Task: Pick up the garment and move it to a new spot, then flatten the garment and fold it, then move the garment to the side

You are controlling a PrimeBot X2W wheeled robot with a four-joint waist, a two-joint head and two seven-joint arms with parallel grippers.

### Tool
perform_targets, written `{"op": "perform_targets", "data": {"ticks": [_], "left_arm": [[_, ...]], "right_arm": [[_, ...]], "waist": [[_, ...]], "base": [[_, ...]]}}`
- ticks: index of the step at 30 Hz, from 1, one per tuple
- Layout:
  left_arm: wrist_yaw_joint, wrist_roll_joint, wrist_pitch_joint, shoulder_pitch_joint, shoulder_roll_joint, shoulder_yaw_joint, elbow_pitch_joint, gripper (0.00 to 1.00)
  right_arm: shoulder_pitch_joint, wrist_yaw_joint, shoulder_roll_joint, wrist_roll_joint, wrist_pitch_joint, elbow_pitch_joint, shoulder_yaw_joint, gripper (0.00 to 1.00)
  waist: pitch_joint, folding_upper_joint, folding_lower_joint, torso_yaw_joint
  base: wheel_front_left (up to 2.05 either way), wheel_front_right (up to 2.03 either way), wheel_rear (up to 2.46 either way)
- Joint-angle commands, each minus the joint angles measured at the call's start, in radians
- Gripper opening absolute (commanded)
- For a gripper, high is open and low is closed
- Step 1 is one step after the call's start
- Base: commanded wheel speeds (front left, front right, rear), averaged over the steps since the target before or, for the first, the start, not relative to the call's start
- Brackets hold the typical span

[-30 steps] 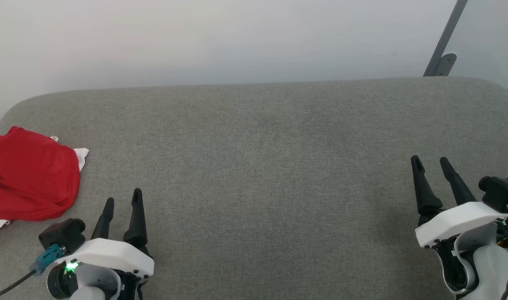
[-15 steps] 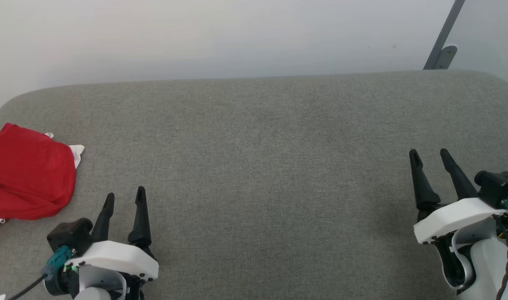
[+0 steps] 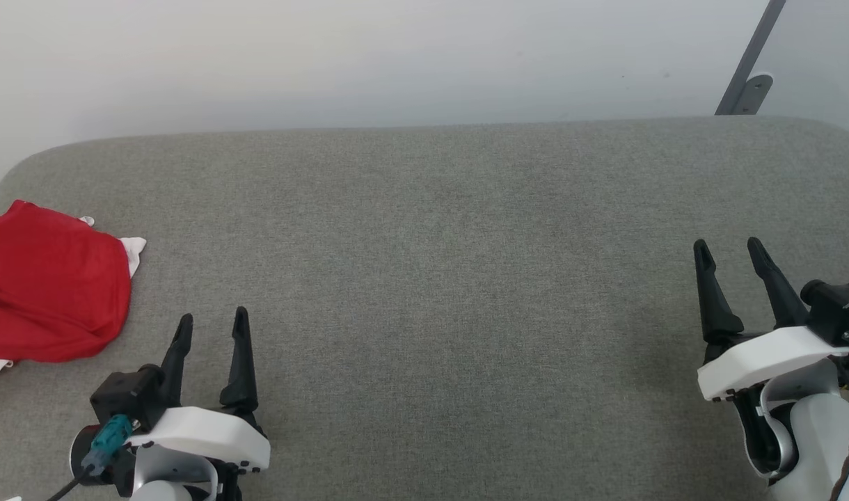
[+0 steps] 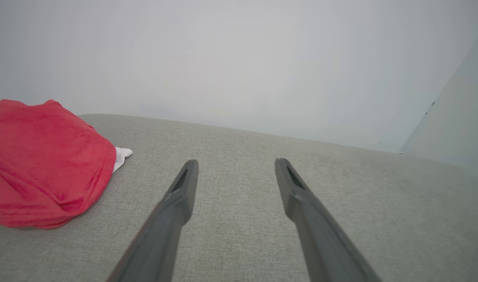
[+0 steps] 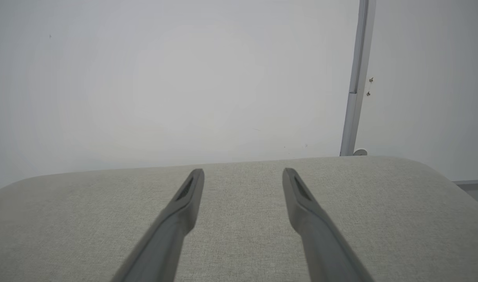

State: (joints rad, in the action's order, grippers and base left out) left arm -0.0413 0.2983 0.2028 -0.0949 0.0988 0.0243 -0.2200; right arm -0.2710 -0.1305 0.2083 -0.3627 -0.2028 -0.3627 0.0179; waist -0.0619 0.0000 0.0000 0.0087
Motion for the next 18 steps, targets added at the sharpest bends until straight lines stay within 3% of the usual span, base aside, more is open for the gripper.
{"op": "perform_targets", "data": {"ticks": [1, 18], "left_arm": [[-0.007, -0.032, 0.011, 0.009, -0.002, -0.007, 0.005, 1.0], [-0.045, -0.149, 0.043, 0.0, -0.025, -0.026, -0.011, 1.0]], "right_arm": [[0.003, 0.0, 0.005, 0.026, -0.013, 0.005, -0.003, 1.0], [0.025, 0.0, 0.01, 0.096, -0.043, 0.003, -0.039, 1.0]], "waist": [[0.001, 0.0, 0.0, 0.0], [0.004, 0.0, 0.0, 0.04]], "base": [[0.0, 0.0, 0.0], [0.0, 0.0, 0.0]]}}
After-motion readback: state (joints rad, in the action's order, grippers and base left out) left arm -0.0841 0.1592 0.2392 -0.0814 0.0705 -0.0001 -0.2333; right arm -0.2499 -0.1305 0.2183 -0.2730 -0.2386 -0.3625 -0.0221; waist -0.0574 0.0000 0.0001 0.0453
